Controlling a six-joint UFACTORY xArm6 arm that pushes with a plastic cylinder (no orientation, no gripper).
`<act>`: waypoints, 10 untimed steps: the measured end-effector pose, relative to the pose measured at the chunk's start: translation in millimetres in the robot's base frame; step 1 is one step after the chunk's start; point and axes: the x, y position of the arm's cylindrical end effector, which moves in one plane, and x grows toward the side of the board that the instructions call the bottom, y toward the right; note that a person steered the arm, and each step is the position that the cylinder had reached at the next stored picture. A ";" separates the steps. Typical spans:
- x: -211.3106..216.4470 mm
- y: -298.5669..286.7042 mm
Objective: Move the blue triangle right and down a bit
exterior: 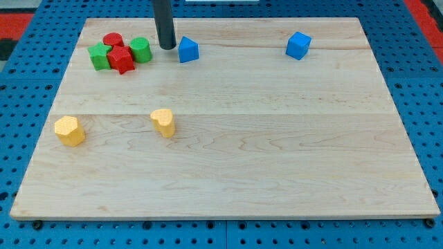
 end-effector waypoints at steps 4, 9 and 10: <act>1.5 -48.5; 11.2 33.0; 43.4 58.6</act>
